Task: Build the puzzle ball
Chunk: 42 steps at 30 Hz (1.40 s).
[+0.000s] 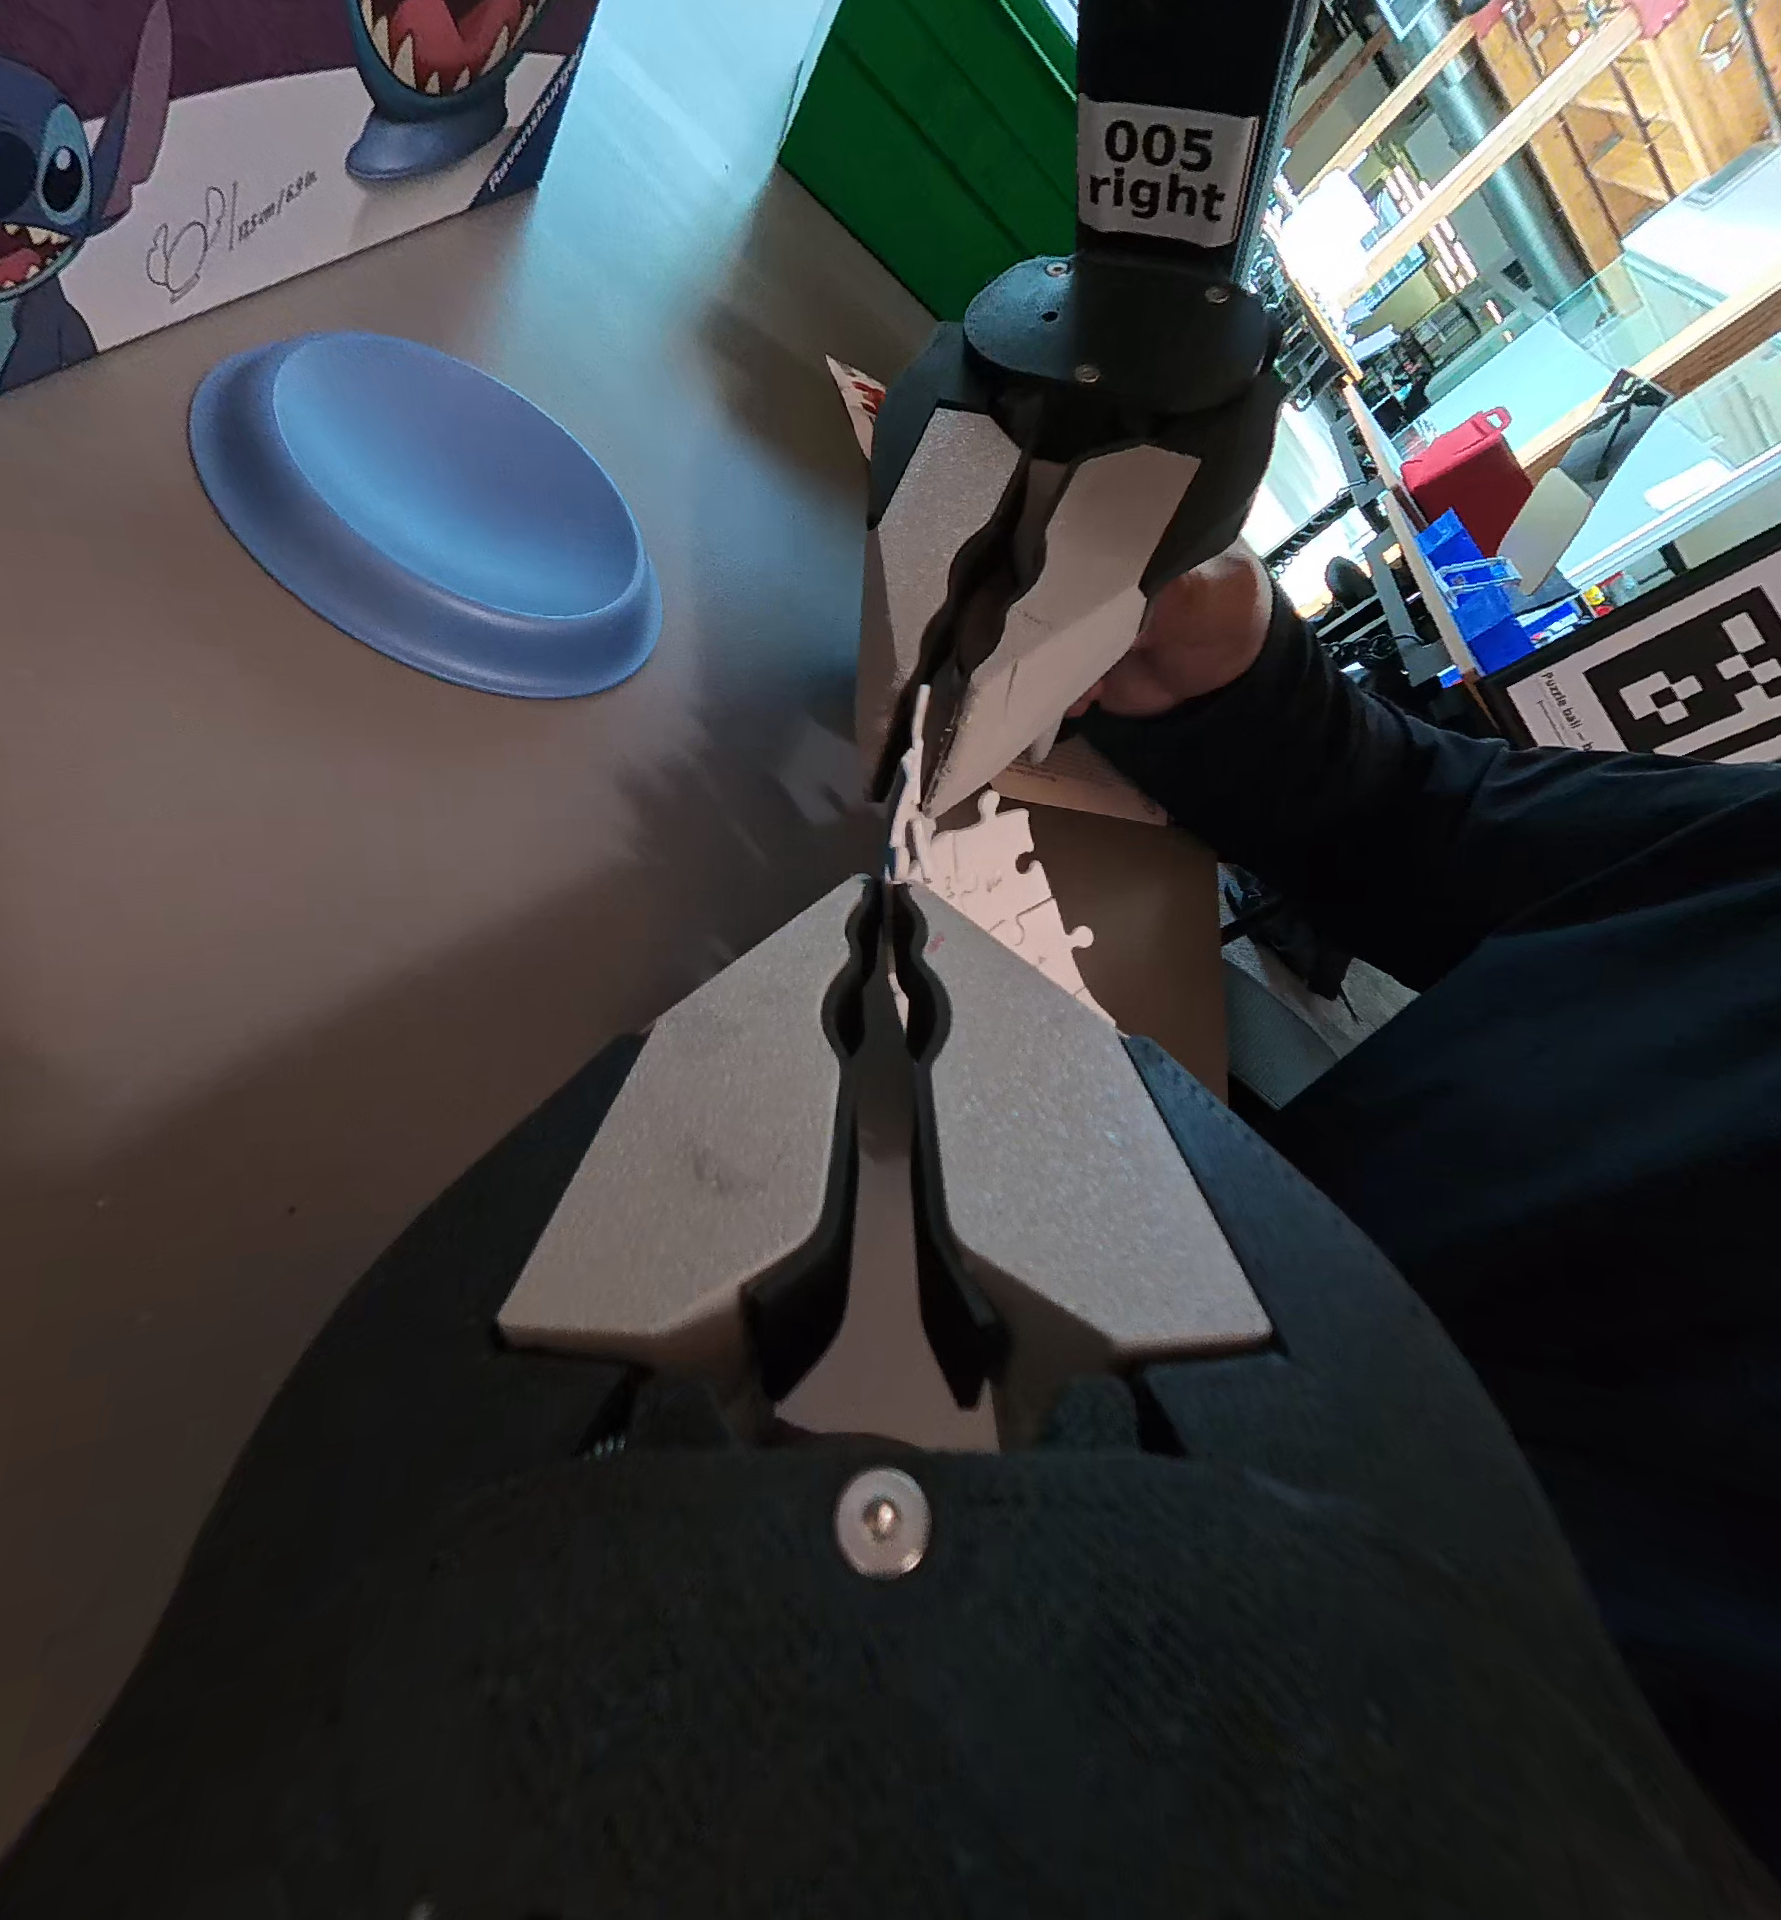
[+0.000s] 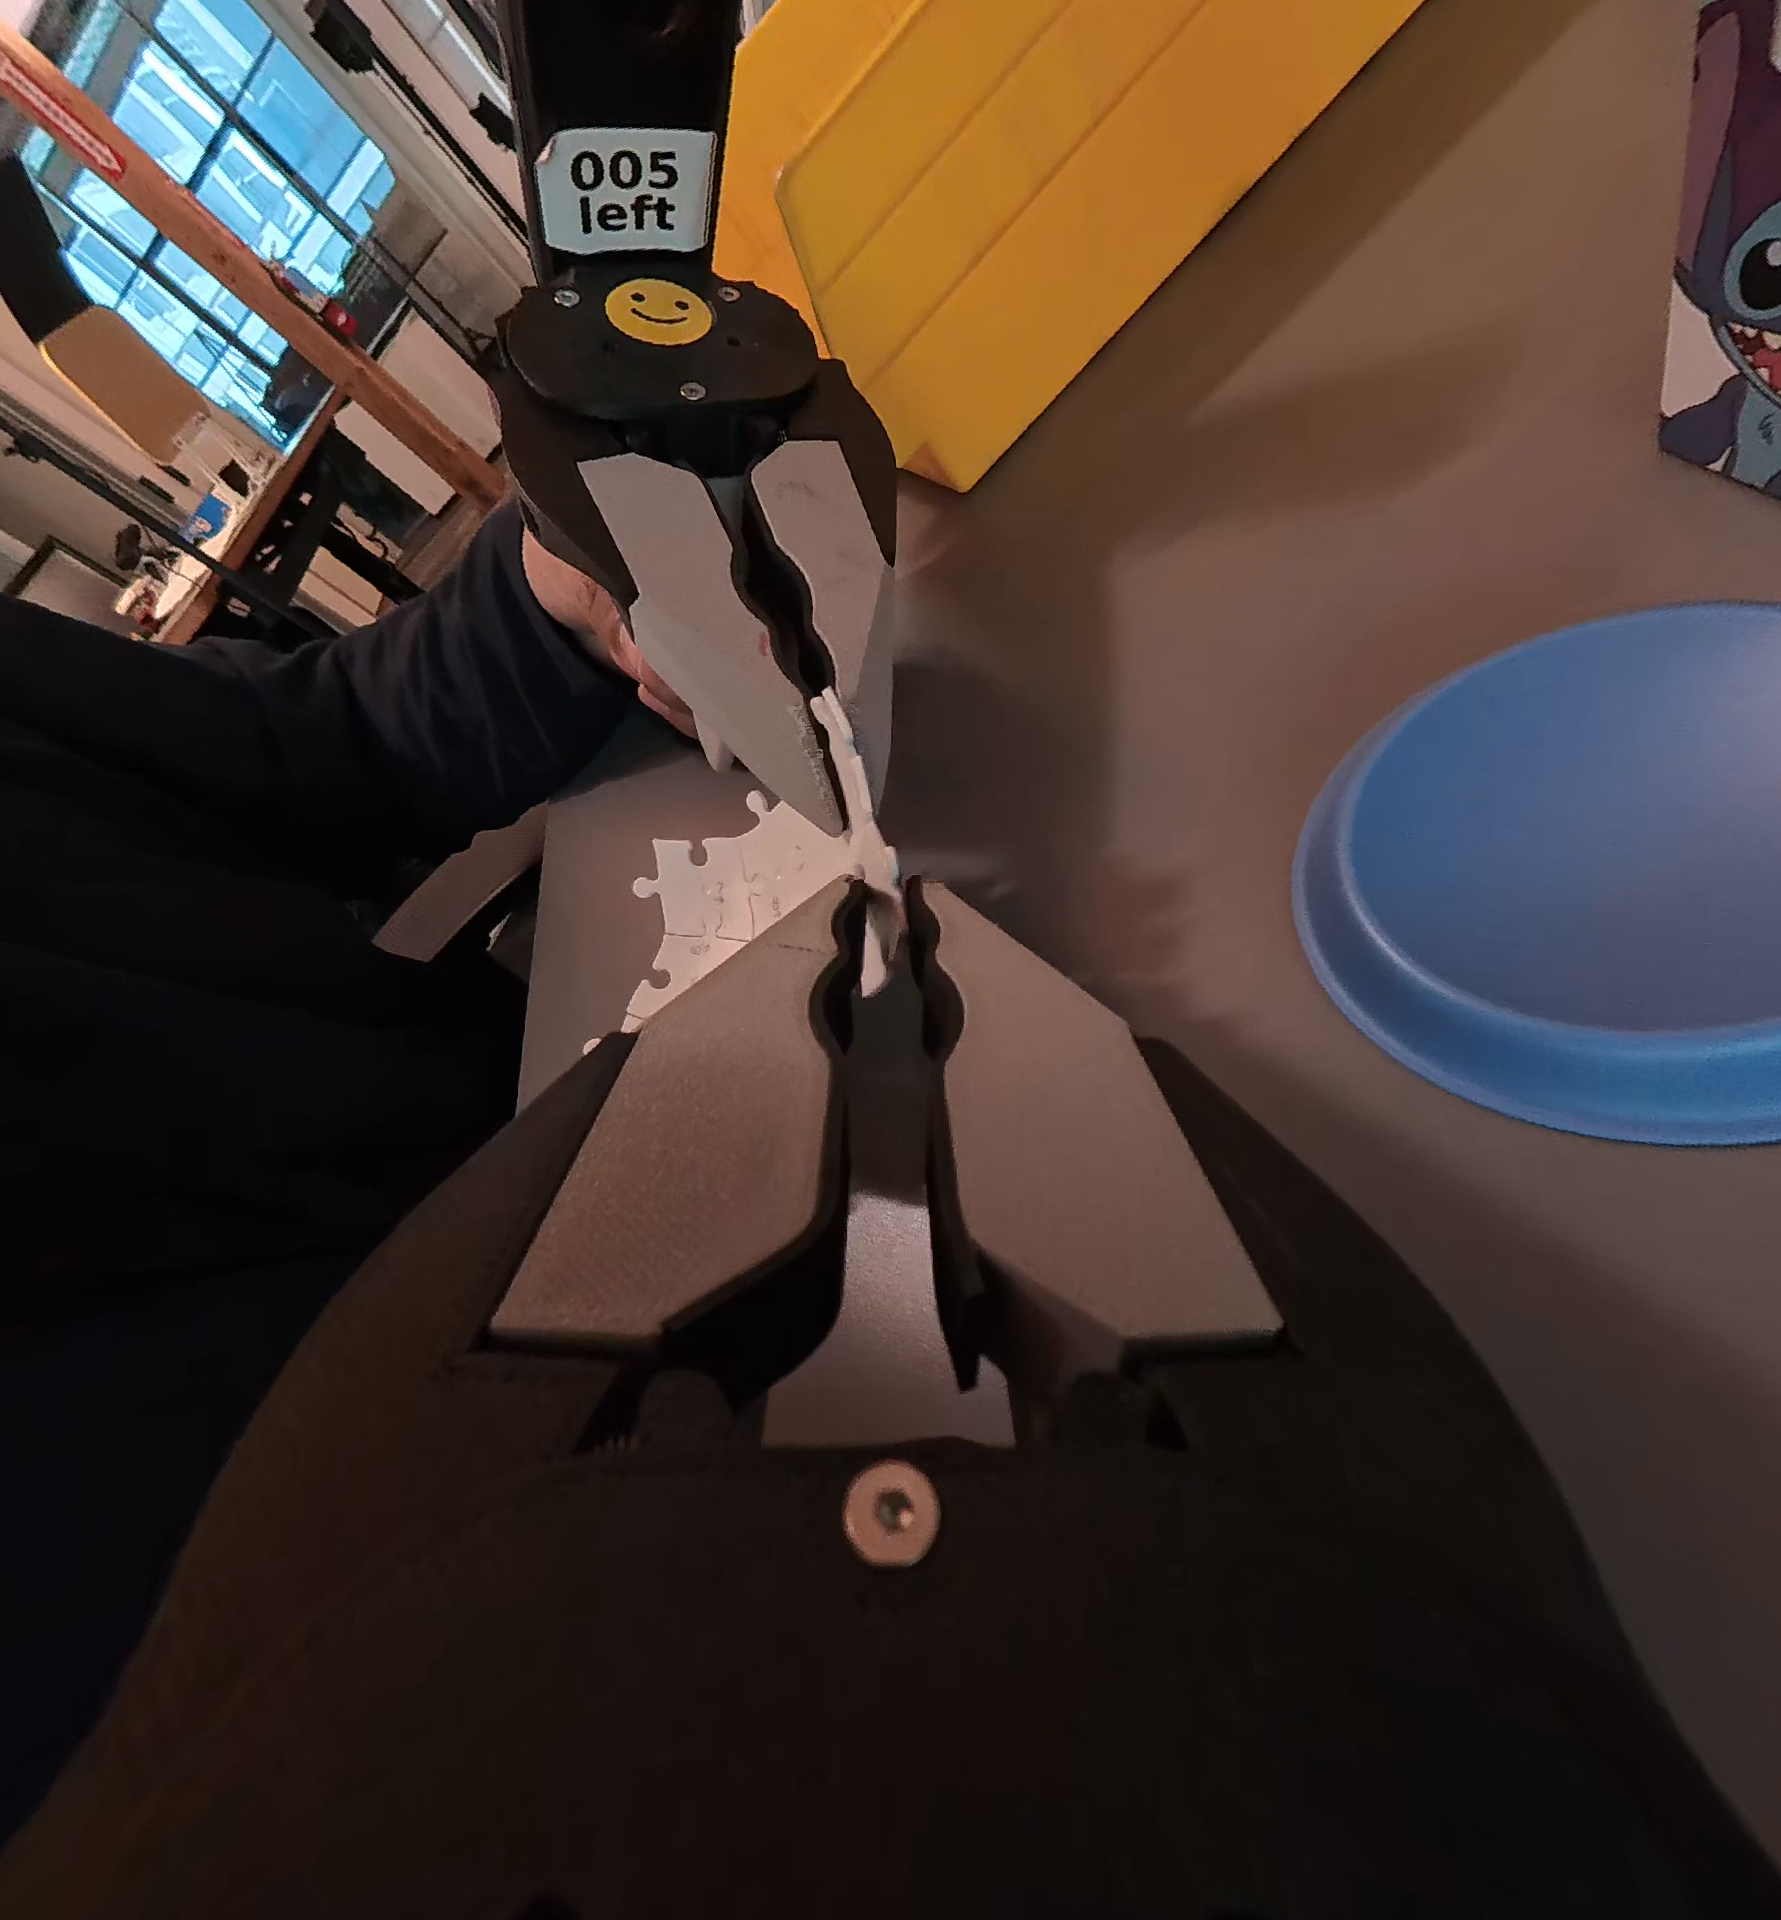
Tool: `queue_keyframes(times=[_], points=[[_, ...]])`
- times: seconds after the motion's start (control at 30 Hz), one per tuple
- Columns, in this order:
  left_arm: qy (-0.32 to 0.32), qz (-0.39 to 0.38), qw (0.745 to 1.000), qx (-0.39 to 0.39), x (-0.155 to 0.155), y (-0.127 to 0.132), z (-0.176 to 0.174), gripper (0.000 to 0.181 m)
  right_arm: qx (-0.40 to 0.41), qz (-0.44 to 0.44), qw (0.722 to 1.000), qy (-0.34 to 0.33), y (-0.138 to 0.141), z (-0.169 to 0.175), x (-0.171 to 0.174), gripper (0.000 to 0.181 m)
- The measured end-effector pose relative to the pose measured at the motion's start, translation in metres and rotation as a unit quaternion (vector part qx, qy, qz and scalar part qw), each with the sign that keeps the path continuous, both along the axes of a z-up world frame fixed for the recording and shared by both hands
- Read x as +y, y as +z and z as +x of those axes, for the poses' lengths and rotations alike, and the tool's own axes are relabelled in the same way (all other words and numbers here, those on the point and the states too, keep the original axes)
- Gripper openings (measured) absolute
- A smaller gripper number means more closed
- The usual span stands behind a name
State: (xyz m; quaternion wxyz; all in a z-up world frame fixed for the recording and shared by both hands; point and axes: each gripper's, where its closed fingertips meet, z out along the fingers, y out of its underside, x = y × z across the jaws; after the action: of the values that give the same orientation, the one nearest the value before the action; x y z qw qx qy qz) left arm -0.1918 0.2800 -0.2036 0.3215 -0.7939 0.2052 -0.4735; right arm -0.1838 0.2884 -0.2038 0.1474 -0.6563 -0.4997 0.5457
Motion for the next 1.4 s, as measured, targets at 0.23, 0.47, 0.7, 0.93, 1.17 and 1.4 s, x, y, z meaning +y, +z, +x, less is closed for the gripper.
queue_keyframes(times=[0.23,0.47,0.7,0.93,1.17,1.4], points=[[0.001,0.007,1.000,0.007,0.000,0.000,0.002,0.000,0.004,0.000,1.000,0.011,0.001,-0.002,-0.005,0.000],[0.003,0.010,1.000,0.010,0.000,0.000,0.001,0.000,0.002,0.010,1.000,0.008,0.000,-0.002,-0.006,0.000],[0.004,0.007,1.000,0.018,0.000,-0.003,0.002,0.000,-0.022,0.071,0.997,0.007,-0.003,-0.001,-0.007,0.000],[-0.003,0.022,0.999,0.048,-0.001,-0.008,0.001,0.000,-0.046,0.067,0.997,0.007,-0.009,-0.002,-0.007,0.000],[-0.012,0.023,0.999,0.045,-0.003,-0.007,0.002,0.000,-0.034,0.047,0.998,0.016,-0.007,-0.002,-0.009,0.000],[-0.013,0.025,0.999,0.046,-0.004,-0.006,0.002,0.000,-0.023,0.027,0.999,0.018,-0.004,-0.005,-0.012,0.003]])
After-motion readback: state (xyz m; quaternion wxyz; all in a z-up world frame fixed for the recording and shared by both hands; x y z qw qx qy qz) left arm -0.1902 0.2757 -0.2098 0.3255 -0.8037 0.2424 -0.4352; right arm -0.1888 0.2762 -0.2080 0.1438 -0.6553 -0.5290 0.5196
